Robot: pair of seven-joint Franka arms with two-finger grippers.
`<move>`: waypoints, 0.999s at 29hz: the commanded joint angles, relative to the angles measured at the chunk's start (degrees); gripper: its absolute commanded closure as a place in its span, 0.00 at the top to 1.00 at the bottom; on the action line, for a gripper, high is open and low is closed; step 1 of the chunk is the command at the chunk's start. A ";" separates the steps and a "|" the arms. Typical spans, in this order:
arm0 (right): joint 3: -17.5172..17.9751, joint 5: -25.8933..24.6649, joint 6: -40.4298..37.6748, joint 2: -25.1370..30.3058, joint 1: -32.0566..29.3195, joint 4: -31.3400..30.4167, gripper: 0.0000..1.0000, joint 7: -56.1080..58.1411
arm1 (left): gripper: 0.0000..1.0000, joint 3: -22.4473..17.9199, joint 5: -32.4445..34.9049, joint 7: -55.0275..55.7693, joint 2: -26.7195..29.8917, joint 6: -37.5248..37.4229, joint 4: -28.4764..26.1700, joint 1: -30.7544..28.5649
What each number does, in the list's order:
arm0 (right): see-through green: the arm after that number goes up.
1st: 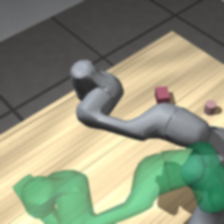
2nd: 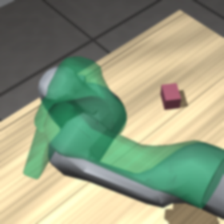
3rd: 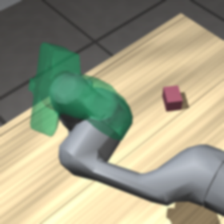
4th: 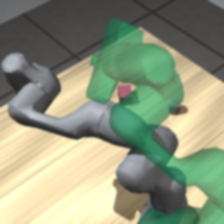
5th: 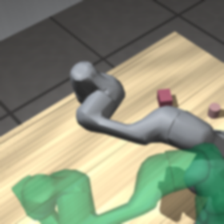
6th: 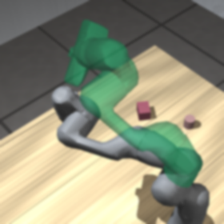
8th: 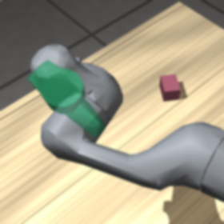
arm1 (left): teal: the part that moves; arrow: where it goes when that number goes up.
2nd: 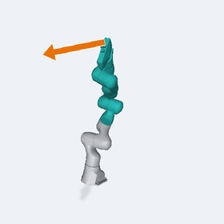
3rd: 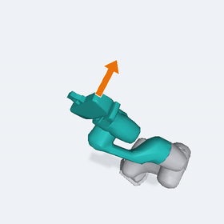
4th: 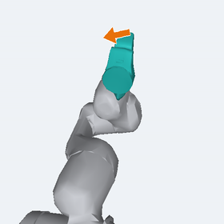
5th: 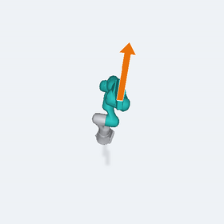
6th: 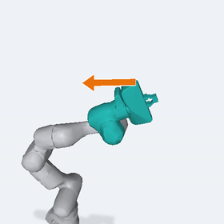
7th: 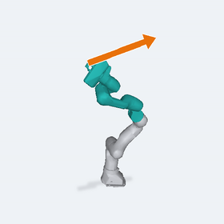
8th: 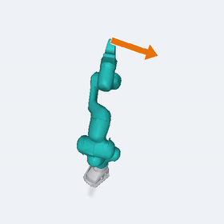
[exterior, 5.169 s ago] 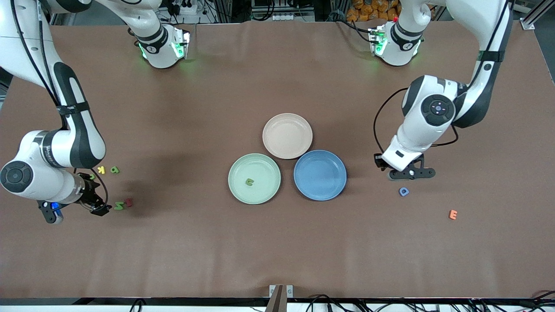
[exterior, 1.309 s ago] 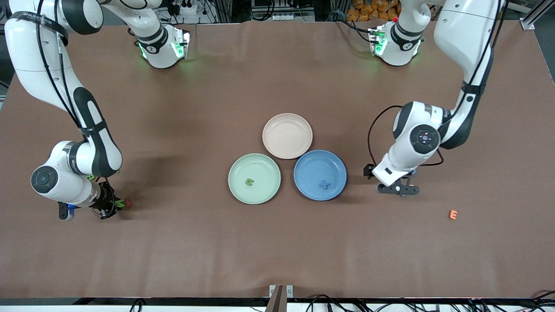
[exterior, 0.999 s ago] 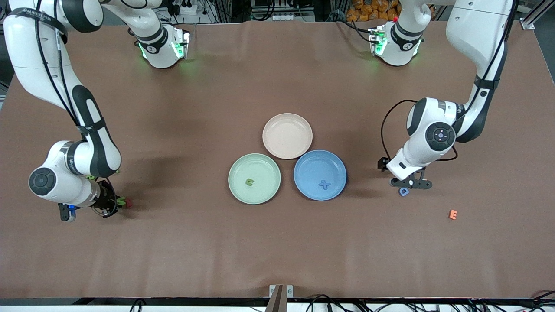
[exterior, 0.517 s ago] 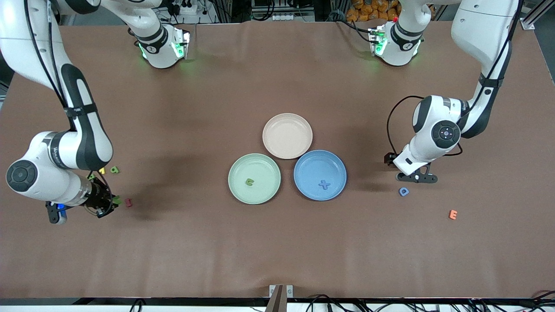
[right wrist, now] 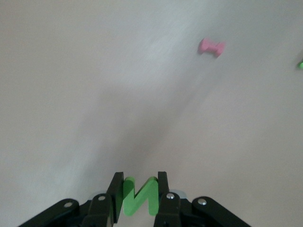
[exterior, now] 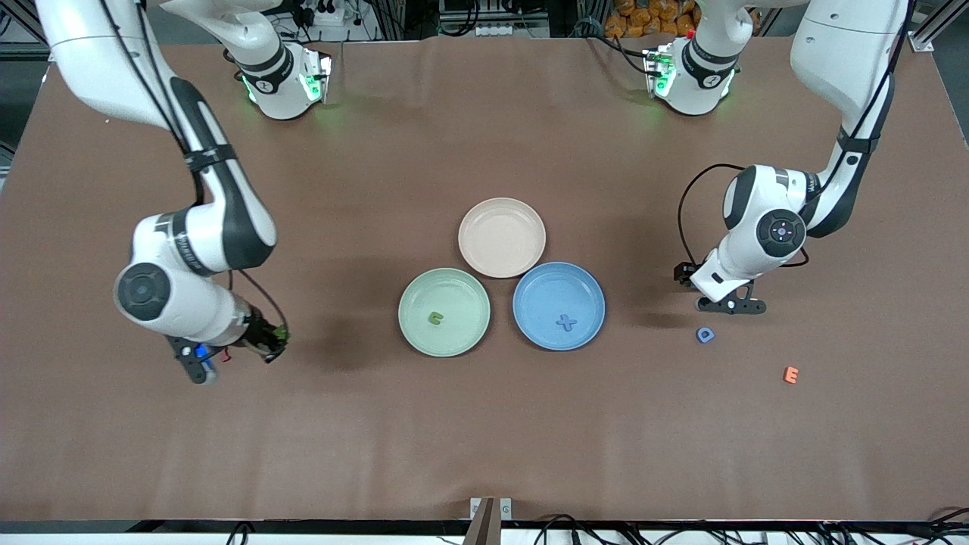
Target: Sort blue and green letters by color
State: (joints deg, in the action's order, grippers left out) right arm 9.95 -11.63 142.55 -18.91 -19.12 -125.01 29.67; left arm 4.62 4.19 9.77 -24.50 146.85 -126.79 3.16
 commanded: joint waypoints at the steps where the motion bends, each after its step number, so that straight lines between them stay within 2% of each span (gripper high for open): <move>1: -0.98 -1.55 3.09 -2.27 -1.53 0.03 0.73 2.67 | 0.10 0.12 -0.50 -0.02 -0.46 0.63 0.67 -0.18; 18: -2.04 -0.76 4.76 -5.70 -1.71 1.34 0.66 2.50 | 0.09 0.12 -0.41 0.16 1.20 -0.16 1.20 0.53; 24: -2.04 -0.67 4.50 -6.67 -1.71 2.49 0.64 2.23 | 0.09 0.21 -1.02 0.42 3.31 -3.84 2.60 1.84; 29: -2.04 -0.50 4.23 -7.19 -1.80 3.10 0.63 2.15 | 0.09 0.21 -0.94 4.81 4.28 -7.80 5.50 3.95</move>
State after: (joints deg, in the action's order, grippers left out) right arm 7.44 -11.80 147.16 -24.75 -20.11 -123.56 32.13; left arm 4.90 4.19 11.04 -22.56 143.41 -123.34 4.70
